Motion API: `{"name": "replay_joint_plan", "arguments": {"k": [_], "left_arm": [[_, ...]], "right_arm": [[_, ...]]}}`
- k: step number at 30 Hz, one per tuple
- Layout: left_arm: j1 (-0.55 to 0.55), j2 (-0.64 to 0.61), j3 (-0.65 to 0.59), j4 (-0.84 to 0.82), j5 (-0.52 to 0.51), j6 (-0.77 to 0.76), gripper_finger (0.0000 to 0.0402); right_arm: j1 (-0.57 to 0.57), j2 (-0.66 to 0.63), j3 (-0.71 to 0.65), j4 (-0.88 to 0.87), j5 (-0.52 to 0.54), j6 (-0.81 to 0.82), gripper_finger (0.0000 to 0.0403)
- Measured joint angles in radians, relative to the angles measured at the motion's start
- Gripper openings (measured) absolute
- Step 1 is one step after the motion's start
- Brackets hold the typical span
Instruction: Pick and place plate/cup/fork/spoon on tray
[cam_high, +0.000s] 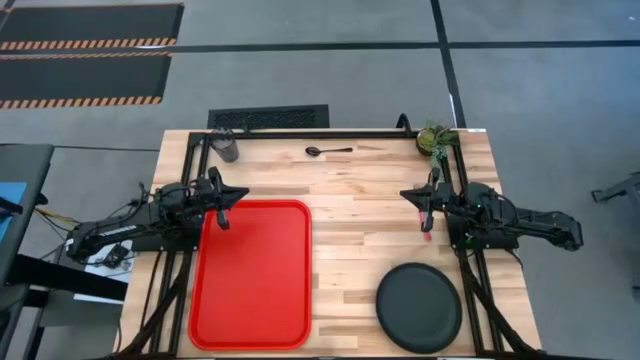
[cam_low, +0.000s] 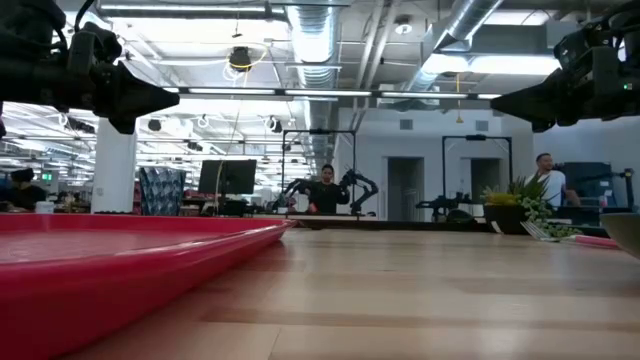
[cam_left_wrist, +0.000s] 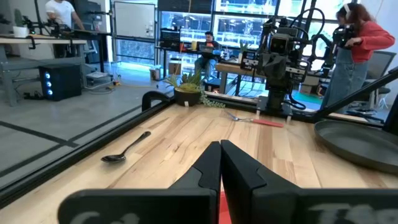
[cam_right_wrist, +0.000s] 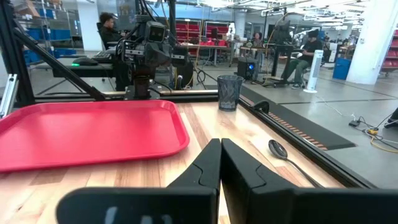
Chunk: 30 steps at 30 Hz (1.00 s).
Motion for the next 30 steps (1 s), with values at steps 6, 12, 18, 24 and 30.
{"name": "replay_joint_plan", "arguments": {"k": [6, 12, 18, 24, 30], "left_arm": [[0.000, 0.000, 0.000, 0.000, 0.000, 0.000, 0.0000], [0.000, 0.000, 0.000, 0.000, 0.000, 0.000, 0.0000], [0.000, 0.000, 0.000, 0.000, 0.000, 0.000, 0.0000], [0.000, 0.000, 0.000, 0.000, 0.000, 0.000, 0.0000], [0.000, 0.000, 0.000, 0.015, -0.006, -0.044, 0.0000]], "right_arm": [[0.000, 0.000, 0.000, 0.000, 0.000, 0.000, 0.0036], [0.000, 0.000, 0.000, 0.000, 0.000, 0.000, 0.0036], [0.000, 0.000, 0.000, 0.000, 0.000, 0.000, 0.0036], [0.000, 0.000, 0.000, 0.000, 0.000, 0.000, 0.0036], [0.000, 0.000, 0.000, 0.000, 0.000, 0.000, 0.0036]]}}
